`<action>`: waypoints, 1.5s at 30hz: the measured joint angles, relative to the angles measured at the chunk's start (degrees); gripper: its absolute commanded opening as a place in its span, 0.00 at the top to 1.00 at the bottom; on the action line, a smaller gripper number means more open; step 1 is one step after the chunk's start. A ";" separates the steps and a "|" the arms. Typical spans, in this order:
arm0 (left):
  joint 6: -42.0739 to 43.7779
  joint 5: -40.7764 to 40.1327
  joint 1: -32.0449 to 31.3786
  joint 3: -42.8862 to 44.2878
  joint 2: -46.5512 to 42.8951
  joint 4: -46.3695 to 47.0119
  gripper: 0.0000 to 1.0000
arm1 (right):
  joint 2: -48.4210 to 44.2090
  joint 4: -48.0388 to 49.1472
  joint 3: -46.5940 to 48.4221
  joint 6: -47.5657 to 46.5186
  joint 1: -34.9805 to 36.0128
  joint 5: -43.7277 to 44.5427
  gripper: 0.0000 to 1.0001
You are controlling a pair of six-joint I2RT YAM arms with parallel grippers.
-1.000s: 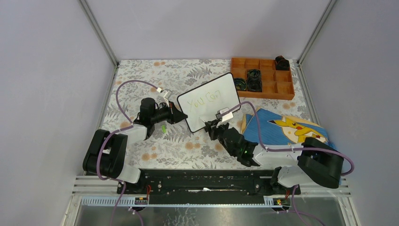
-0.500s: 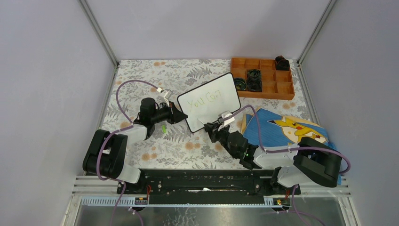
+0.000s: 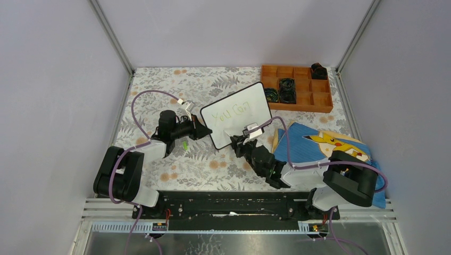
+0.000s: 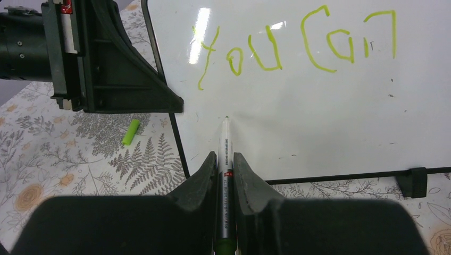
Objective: Write a sentence on the whiteboard
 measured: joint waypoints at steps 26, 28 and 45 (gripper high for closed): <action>0.11 -0.72 -0.33 0.15 -0.28 -0.83 1.00 | 4.02 -1.55 2.51 0.90 -0.35 2.36 1.00; 0.13 -0.81 -0.35 0.15 -0.33 -0.87 1.00 | 4.02 -1.70 2.51 1.11 -0.35 2.38 1.00; 0.28 -1.11 -0.44 0.15 -0.37 -1.05 1.00 | 2.51 -6.88 2.29 4.20 -0.35 2.27 1.00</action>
